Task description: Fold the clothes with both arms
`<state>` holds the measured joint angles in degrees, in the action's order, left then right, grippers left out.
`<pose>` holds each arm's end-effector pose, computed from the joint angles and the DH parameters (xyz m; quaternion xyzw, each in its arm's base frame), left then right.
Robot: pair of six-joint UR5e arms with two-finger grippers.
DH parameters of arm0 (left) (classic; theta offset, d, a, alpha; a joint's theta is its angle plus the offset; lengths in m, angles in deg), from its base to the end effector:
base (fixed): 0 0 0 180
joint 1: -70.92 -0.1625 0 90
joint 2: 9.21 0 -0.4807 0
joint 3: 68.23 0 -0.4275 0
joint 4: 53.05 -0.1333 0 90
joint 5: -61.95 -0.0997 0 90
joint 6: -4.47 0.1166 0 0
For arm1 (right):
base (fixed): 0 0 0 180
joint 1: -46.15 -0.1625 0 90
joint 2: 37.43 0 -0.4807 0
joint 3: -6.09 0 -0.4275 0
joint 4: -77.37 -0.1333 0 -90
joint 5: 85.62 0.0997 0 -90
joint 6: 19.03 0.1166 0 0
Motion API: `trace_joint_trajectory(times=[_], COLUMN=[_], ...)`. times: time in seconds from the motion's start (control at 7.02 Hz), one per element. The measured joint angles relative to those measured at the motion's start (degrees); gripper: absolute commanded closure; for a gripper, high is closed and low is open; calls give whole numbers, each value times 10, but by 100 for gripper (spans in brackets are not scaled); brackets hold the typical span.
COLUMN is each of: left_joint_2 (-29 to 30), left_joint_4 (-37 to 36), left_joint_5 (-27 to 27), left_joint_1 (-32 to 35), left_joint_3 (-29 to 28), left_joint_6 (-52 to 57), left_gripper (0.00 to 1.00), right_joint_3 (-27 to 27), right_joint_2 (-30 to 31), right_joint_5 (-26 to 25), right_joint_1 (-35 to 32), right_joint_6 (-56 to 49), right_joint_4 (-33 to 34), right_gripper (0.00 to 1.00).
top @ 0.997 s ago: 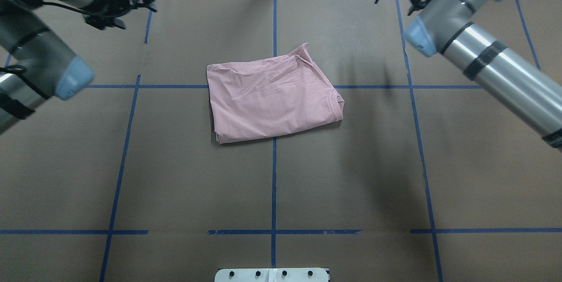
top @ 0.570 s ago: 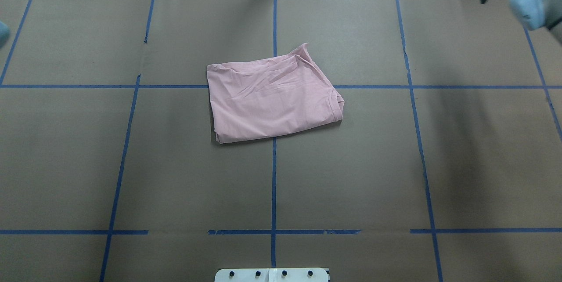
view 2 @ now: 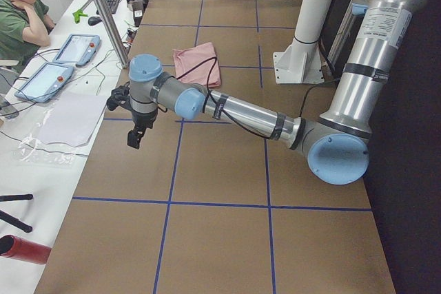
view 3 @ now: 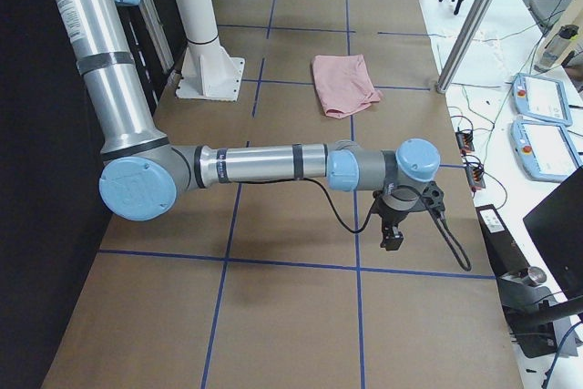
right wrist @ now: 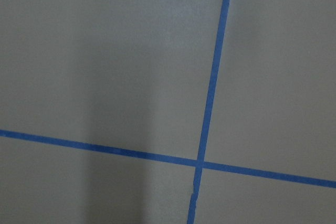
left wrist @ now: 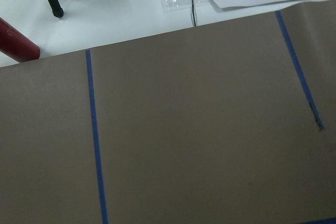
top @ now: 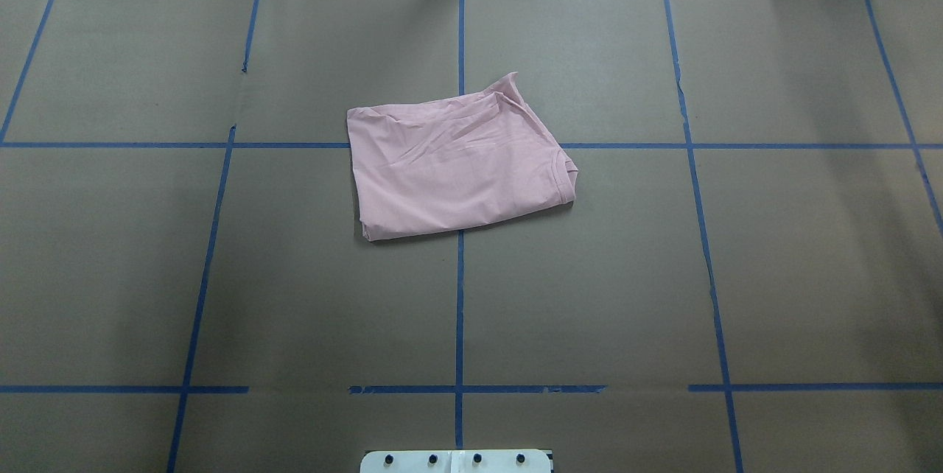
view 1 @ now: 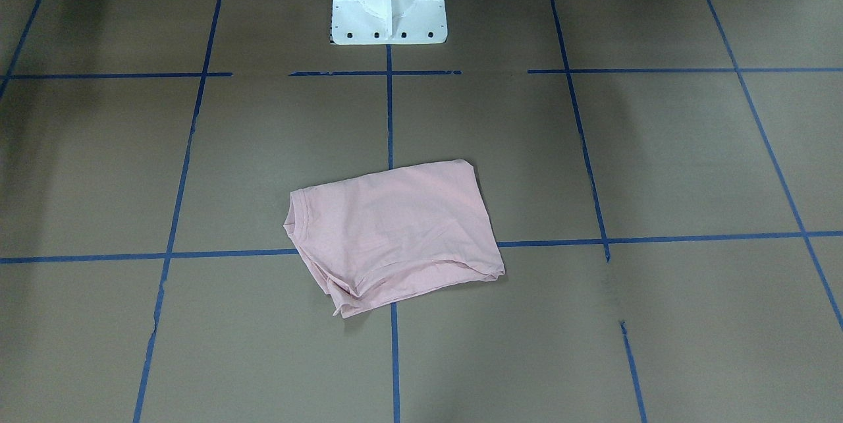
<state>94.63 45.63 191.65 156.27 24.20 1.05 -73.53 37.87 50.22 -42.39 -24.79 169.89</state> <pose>-0.0056 -0.6562 0.5488 0.1793 0.3450 0.0832 0.9175 0.0331 -0.6515 0.6733 0.0291 -0.3886 -0.0641 0.9187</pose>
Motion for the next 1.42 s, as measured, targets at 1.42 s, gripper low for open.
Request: trace_joint_trajectory(times=[1.42], left_joint_2=[-116], left_joint_4=[9], left_joint_5=[16], left_joint_1=[20], left_joint_3=[-36], left_joint_6=[84], left_gripper=[0], right_joint_3=[-107], right_joint_2=[121], right_joint_5=[15], right_joint_1=[-35], right_joint_6=[87], right_joint_4=[-10], right_gripper=[0])
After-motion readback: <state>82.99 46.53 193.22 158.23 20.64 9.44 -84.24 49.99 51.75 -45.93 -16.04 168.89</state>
